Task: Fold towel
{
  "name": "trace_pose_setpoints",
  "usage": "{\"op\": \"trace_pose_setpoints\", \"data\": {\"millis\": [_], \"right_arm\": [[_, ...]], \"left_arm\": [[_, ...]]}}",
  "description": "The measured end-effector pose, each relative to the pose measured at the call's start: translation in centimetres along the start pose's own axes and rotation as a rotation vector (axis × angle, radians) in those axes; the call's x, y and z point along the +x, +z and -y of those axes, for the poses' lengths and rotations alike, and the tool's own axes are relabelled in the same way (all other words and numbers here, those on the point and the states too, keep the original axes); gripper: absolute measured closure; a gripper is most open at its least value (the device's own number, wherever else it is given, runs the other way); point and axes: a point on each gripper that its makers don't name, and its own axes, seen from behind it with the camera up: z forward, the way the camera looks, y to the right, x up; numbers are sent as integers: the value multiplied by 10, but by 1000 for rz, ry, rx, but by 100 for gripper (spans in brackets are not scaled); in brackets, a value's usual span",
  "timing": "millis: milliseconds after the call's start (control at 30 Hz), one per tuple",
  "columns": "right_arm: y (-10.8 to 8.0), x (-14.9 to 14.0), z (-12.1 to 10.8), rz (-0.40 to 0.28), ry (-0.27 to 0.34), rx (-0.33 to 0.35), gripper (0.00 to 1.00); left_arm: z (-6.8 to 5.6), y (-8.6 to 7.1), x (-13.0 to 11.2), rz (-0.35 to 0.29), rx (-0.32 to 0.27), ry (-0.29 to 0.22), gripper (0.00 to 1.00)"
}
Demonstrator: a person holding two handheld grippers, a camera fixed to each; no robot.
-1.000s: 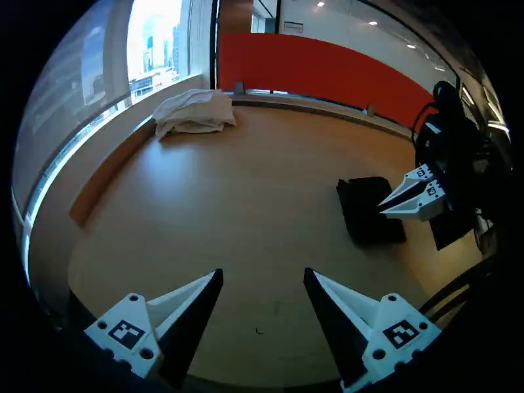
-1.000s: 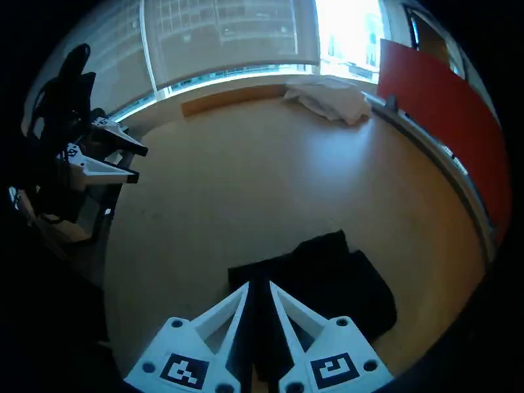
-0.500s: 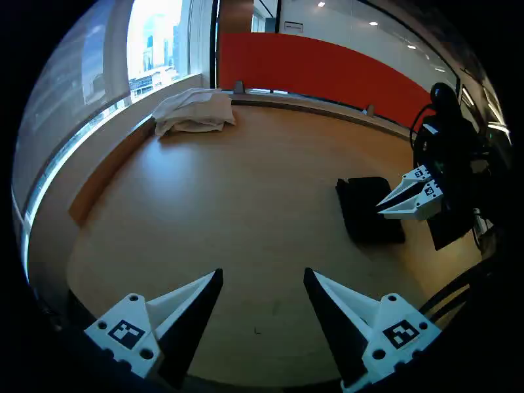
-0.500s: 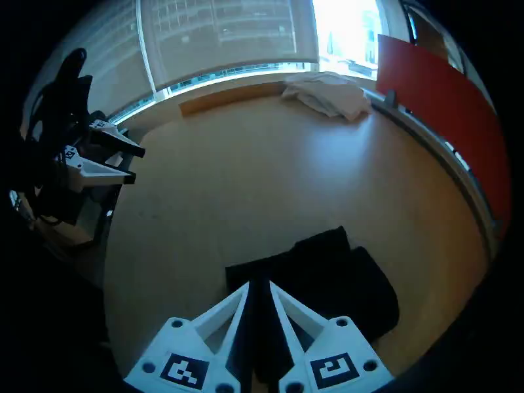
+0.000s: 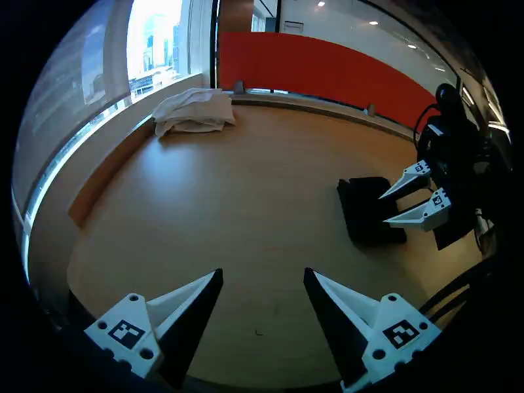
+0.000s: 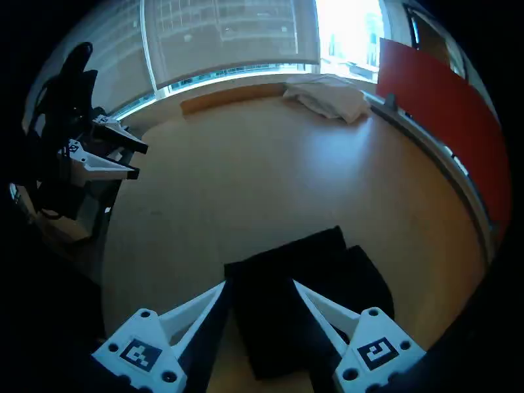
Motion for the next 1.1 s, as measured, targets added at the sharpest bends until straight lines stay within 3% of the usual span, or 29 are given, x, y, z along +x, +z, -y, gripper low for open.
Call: {"op": "trace_pose_setpoints", "data": {"millis": [767,1100], "right_arm": [[-42,-66,1,52,98,-79,39],[-41,-87,1,78,126,-109,39]], "left_arm": [[0,3,4,3,-5,11,9],[-3,3,3,4,-9,17,9]]}}
